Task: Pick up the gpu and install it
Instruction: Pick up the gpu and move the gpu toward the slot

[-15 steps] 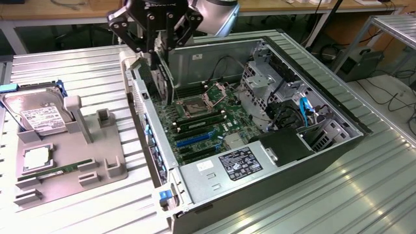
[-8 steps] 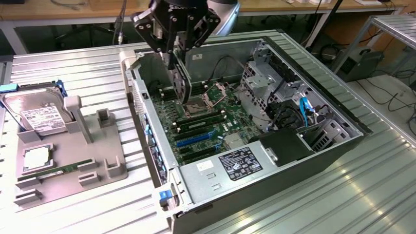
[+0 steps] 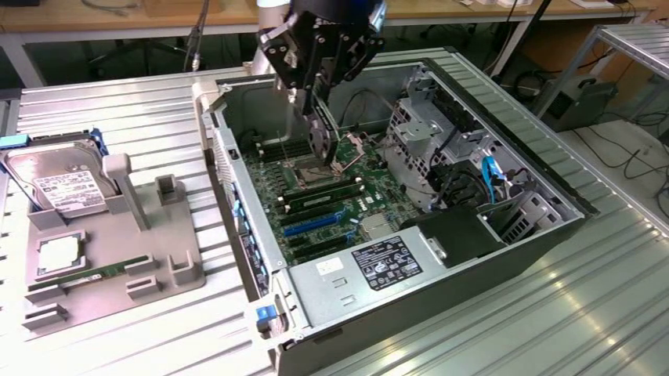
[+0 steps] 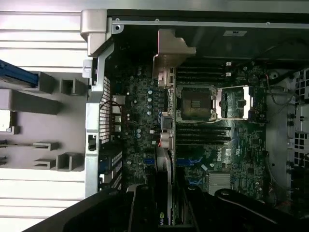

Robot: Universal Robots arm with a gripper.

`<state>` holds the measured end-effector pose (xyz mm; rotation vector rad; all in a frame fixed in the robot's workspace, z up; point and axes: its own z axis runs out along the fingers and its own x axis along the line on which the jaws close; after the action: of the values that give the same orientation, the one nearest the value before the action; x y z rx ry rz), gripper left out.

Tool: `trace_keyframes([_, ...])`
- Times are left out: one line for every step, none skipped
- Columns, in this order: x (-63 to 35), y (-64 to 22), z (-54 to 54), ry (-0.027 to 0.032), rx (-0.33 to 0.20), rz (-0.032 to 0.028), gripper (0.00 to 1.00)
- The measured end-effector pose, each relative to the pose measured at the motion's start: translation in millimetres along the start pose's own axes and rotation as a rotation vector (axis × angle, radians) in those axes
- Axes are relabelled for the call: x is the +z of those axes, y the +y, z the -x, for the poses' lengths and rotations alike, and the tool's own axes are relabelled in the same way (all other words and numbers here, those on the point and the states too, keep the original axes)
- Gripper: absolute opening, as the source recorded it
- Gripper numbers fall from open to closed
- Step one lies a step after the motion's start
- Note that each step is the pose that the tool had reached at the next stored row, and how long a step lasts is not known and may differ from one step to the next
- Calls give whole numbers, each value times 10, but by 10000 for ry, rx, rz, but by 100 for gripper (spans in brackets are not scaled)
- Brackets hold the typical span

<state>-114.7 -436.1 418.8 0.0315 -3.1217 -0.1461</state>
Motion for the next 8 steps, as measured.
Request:
trace_keyframes([13, -4, 48, 17, 2, 1, 26])
trace_keyframes([27, -8, 95, 33, 1, 2, 26])
trace_keyframes([41, -13, 147, 49, 4, 2, 26])
trace_keyframes([54, -18, 192, 63, 6, 2, 26])
trace_keyframes([67, -24, 238, 75, 6, 2, 26])
trace_keyframes([81, -30, 289, 86, 7, 2, 26])
trace_keyframes([96, -37, 336, 94, 9, 3, 26])
trace_keyframes([110, -44, 384, 101, 8, 5, 26])
